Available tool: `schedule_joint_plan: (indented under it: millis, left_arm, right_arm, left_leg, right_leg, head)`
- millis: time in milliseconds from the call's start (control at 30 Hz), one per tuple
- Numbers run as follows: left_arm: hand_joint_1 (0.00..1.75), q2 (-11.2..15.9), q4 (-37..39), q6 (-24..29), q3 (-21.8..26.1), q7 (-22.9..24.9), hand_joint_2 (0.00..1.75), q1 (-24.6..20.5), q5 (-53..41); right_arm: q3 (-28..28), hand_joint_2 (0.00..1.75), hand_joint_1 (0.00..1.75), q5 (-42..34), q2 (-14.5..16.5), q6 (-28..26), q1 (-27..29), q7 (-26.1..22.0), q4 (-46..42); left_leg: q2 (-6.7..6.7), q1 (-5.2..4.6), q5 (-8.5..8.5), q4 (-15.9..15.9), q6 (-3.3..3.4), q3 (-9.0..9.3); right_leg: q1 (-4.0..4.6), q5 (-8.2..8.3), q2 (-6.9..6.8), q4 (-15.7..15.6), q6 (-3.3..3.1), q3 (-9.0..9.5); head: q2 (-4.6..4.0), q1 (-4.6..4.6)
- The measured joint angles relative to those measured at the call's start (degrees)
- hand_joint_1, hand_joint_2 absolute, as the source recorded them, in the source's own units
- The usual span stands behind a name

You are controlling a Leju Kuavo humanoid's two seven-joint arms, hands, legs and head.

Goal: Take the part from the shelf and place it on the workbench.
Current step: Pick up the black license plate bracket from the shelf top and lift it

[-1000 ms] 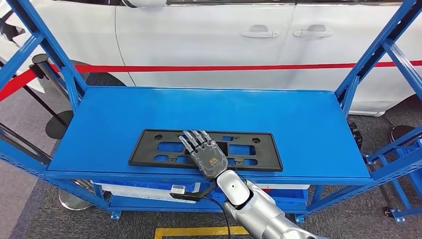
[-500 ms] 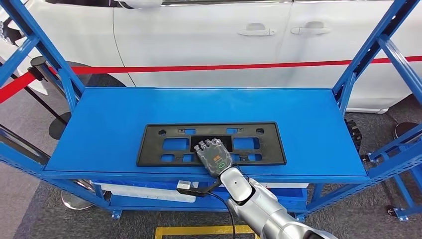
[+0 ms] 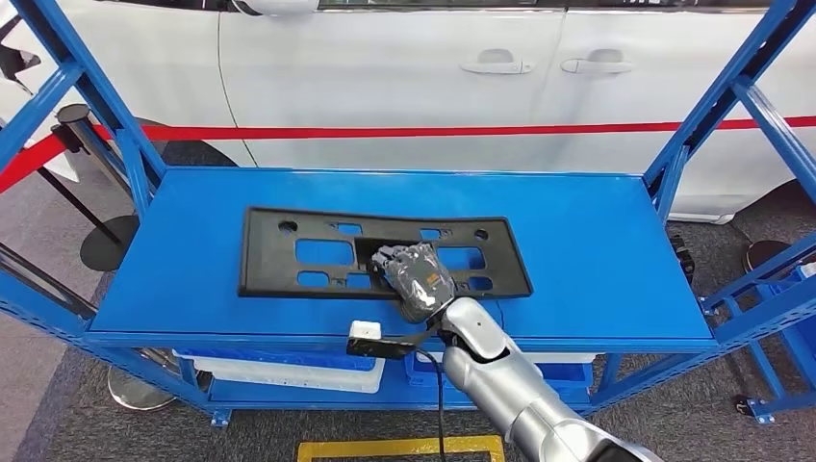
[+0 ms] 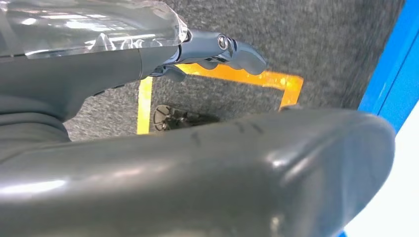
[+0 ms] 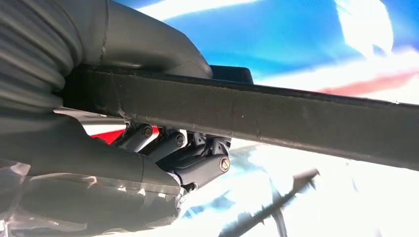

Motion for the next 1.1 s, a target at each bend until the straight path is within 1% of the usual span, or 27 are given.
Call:
schedule_joint_plan:
  millis: [33,67,100,133,167,200,267,300,333,367,400,467,500,533,600,633,667,700,767,800,833,867,967,1000,1033,1067,1100]
  left_arm:
    - [0.00,0.0,0.0,-0.9,0.4,0.1,0.00,0.0,0.6]
    - [0.00,0.0,0.0,-1.9,0.9,0.3,0.00,0.0,1.2]
    - [0.00,0.1,0.0,-2.8,1.3,0.4,0.00,0.0,1.6]
    - [0.00,0.1,0.0,-3.8,1.7,0.4,0.00,0.0,2.1]
    - [0.00,0.1,0.0,-4.8,2.1,0.2,0.00,0.0,2.5]
    - [0.00,0.1,0.0,-5.8,2.6,-0.1,0.00,0.1,2.9]
    - [0.00,0.0,0.0,-7.1,3.3,-0.9,0.00,0.1,3.5]
    - [0.00,0.0,0.0,-7.5,3.7,-1.3,0.00,0.2,3.6]
    - [0.00,0.0,0.0,-7.7,4.0,-1.7,0.00,0.1,3.7]
    - [0.00,0.0,0.0,-7.9,4.3,-2.1,0.00,0.1,3.8]
    - [0.00,0.0,0.0,-8.0,4.6,-2.5,0.00,0.1,3.8]
    - [0.00,0.1,0.0,-8.1,5.0,-3.0,0.00,0.0,3.8]
    - [0.00,0.0,0.0,-8.1,5.2,-3.0,0.00,0.0,3.7]
    - [0.00,0.0,0.0,-8.1,5.4,-2.9,0.00,0.0,3.7]
    - [0.00,0.0,0.0,-7.7,5.5,-2.0,0.00,-0.1,3.4]
    - [0.00,0.0,0.0,-7.3,5.6,-1.2,0.00,-0.1,3.3]
    - [0.00,0.0,0.0,-6.9,5.7,-0.4,0.00,-0.1,3.1]
    - [0.00,0.0,0.0,-6.5,5.7,0.5,0.00,-0.2,2.9]
    - [0.00,0.0,0.0,-5.7,5.7,2.1,0.00,-0.3,2.7]
    - [0.00,0.0,0.0,-5.3,5.8,2.8,0.00,-0.3,2.6]
    - [0.00,0.0,0.0,-4.9,5.8,3.5,0.00,-0.4,2.6]
    - [0.00,0.0,0.0,-4.6,5.8,4.0,0.00,-0.4,2.5]
    - [0.00,0.0,0.0,-4.0,5.8,5.1,0.00,-0.3,2.4]
    - [0.00,-0.1,0.0,-3.9,5.8,5.2,0.00,-0.3,2.4]
    - [0.00,-0.1,0.0,-3.9,5.8,5.4,0.00,-0.3,2.3]
    - [0.00,-0.1,0.0,-3.9,5.8,5.5,0.00,-0.3,2.2]
    - [0.00,-0.1,0.0,-3.9,5.9,5.7,0.00,-0.3,2.0]
  right_arm:
    - [-1.1,1.75,1.71,-5.9,-0.2,1.5,0.2,-3.7,-2.6]
    - [-2.1,1.75,1.71,-11.9,-0.5,3.6,0.4,-7.0,-5.4]
    - [-3.1,1.75,1.71,-18.1,-0.9,6.2,0.9,-9.7,-8.6]
    - [-4.0,1.75,1.71,-24.4,-1.3,9.2,1.5,-11.5,-12.1]
    - [-4.8,1.75,1.71,-30.8,-1.9,12.6,2.2,-12.7,-16.1]
    - [-5.4,1.75,1.71,-37.0,-2.7,16.0,3.1,-13.3,-20.3]
    - [-6.4,1.75,1.71,-47.8,-4.1,22.8,5.0,-13.6,-29.1]
    - [-6.9,1.75,1.71,-52.2,-4.6,26.6,5.9,-13.6,-33.6]
    - [-7.6,1.75,1.71,-56.1,-4.8,30.9,6.7,-13.7,-37.9]
    - [-8.4,1.75,1.71,-59.7,-5.0,35.6,7.4,-13.9,-41.8]
    - [-9.3,1.75,1.71,-63.3,-5.0,40.7,8.1,-14.0,-45.4]
    - [-11.0,1.75,1.71,-70.2,-5.0,50.3,9.3,-13.9,-50.6]
    - [-11.4,1.75,1.71,-73.3,-5.0,54.1,9.8,-13.6,-52.5]
    - [-11.6,1.75,1.71,-76.0,-5.1,57.3,10.1,-13.2,-54.0]
    - [-11.4,1.75,1.71,-79.9,-5.3,62.2,10.9,-12.1,-55.8]
    - [-11.2,1.75,1.71,-81.3,-5.4,64.1,11.4,-11.7,-56.2]
    - [-10.9,1.75,1.71,-82.1,-5.6,65.6,11.9,-11.4,-56.5]
    - [-10.5,1.75,1.71,-82.5,-5.8,66.6,12.3,-11.2,-56.7]
    - [-9.8,1.75,1.71,-82.0,-6.2,67.2,13.2,-11.3,-57.2]
    - [-9.7,1.75,1.71,-81.5,-6.3,67.2,13.5,-11.4,-57.5]
    - [-9.5,1.75,1.71,-80.8,-6.6,67.0,13.9,-11.6,-57.8]
    - [-9.5,1.75,1.71,-80.1,-6.9,66.9,14.3,-11.8,-58.1]
    - [-9.4,1.75,1.71,-78.5,-8.0,66.6,15.4,-12.5,-58.7]
    - [-9.4,1.75,1.71,-78.2,-8.4,66.4,15.6,-12.8,-58.9]
    - [-9.4,1.75,1.71,-77.7,-8.8,66.1,15.9,-13.0,-59.2]
    - [-9.4,1.75,1.71,-77.0,-9.3,65.7,16.2,-13.3,-59.6]
    - [-9.5,1.75,1.71,-76.1,-9.9,65.3,16.8,-13.5,-60.0]
  left_leg:
    - [0.18,-0.01,0.07,-0.1,0.30,0.02]
    - [0.26,-0.09,0.11,-0.1,0.52,-0.06]
    - [0.32,-0.18,0.17,-0.1,0.66,-0.16]
    - [0.32,-0.29,0.22,-0.1,0.77,-0.24]
    - [0.25,-0.45,0.28,-0.1,0.84,-0.32]
    - [0.14,-0.63,0.34,-0.1,0.89,-0.37]
    - [-0.09,-1.02,0.48,0.0,0.88,-0.53]
    - [-0.15,-1.17,0.57,0.0,0.77,-0.70]
    - [-0.16,-1.24,0.66,0.1,0.60,-0.89]
    - [-0.15,-1.25,0.77,0.1,0.38,-1.07]
    - [-0.15,-1.25,0.88,0.0,0.13,-1.13]
    - [-0.19,-1.34,0.41,0.3,-0.40,-1.28]
    - [-0.22,-1.37,-0.57,1.5,-0.67,-1.76]
    - [-0.23,-1.31,-2.16,4.0,-0.93,-2.82]
    - [-0.23,-1.00,-5.89,11.7,-1.44,-6.16]
    - [-0.22,-0.86,-6.97,14.8,-1.66,-7.57]
    - [-0.22,-0.75,-6.94,16.0,-1.83,-8.06]
    - [-0.20,-0.67,-5.81,14.8,-1.93,-7.42]
    - [-0.18,-0.58,-2.11,7.2,-1.82,-3.66]
    - [-0.19,-0.65,-0.86,3.7,-1.62,-1.91]
    - [-0.24,-0.74,-0.22,1.5,-1.35,-0.86]
    - [-0.30,-0.85,-0.20,0.7,-1.08,-0.57]
    - [-0.43,-0.88,0.29,0.5,-0.24,-0.90]
    - [-0.36,-0.77,0.60,0.2,0.15,-1.02]
    - [-0.28,-0.63,0.96,-0.1,0.57,-1.24]
    - [-0.20,-0.54,1.30,-0.3,0.90,-1.53]
    - [-0.17,-0.56,1.59,-0.3,1.08,-1.95]
  right_leg:
    - [-0.08,-1.86,-0.10,3.1,0.22,-1.37]
    - [-0.11,-3.89,-0.19,7.0,0.36,-3.20]
    - [-0.15,-5.51,-0.24,10.7,0.43,-4.97]
    - [-0.16,-6.17,-0.28,13.1,0.41,-6.10]
    - [-0.12,-5.73,-0.30,13.5,0.26,-6.22]
    - [-0.04,-4.29,-0.31,11.5,-0.04,-5.18]
    - [0.37,-0.66,-0.36,3.4,-1.20,-1.09]
    - [0.59,0.64,-0.53,-0.1,-1.67,0.53]
    - [0.81,1.30,-0.69,-2.2,-1.97,1.42]
    - [0.96,1.45,-0.84,-2.9,-2.06,1.60]
    - [0.98,1.68,-0.95,-3.1,-1.97,1.50]
    - [0.50,2.04,-1.10,-3.7,-2.10,1.73]
    - [0.22,2.25,-1.18,-4.1,-2.24,1.87]
    - [-0.01,2.41,-1.26,-4.3,-2.36,1.97]
    - [0.01,2.47,-1.30,-4.3,-2.52,1.89]
    - [0.02,2.47,-1.32,-4.2,-2.53,1.83]
    - [0.02,2.45,-1.32,-4.0,-2.53,1.76]
    - [-0.01,2.39,-1.29,-3.8,-2.48,1.69]
    - [-0.06,2.06,-1.23,-3.2,-2.22,1.58]
    - [0.03,1.87,-1.21,-2.9,-2.02,1.45]
    - [0.12,1.78,-1.23,-2.6,-1.78,1.27]
    - [0.20,1.77,-1.25,-2.5,-1.56,1.07]
    - [0.24,1.95,-1.26,-2.4,-0.81,0.74]
    - [0.20,1.27,-1.17,-1.9,-0.53,0.46]
    - [0.14,-0.33,-1.04,-0.2,-0.25,-0.26]
    - [0.02,-2.59,-0.91,2.7,-0.01,-1.37]
    - [-0.13,-5.13,-0.83,6.4,0.19,-2.71]
  head:
    - [0.00,0.01]
    - [0.00,0.02]
    - [0.00,0.01]
    - [0.00,0.01]
    - [0.00,0.01]
    - [0.00,0.02]
    - [0.00,-0.02]
    - [0.00,-0.02]
    - [0.00,0.00]
    - [0.00,0.04]
    - [0.00,0.10]
    - [0.00,0.11]
    - [0.00,0.04]
    - [0.00,-0.02]
    - [0.00,-0.10]
    - [0.00,-0.10]
    - [0.00,-0.10]
    - [0.00,-0.11]
    - [0.00,-0.10]
    - [0.00,-0.11]
    - [0.00,-0.08]
    - [0.00,-0.08]
    - [0.00,-0.04]
    - [0.00,-0.02]
    - [0.00,0.00]
    - [0.00,0.04]
    - [0.00,0.07]
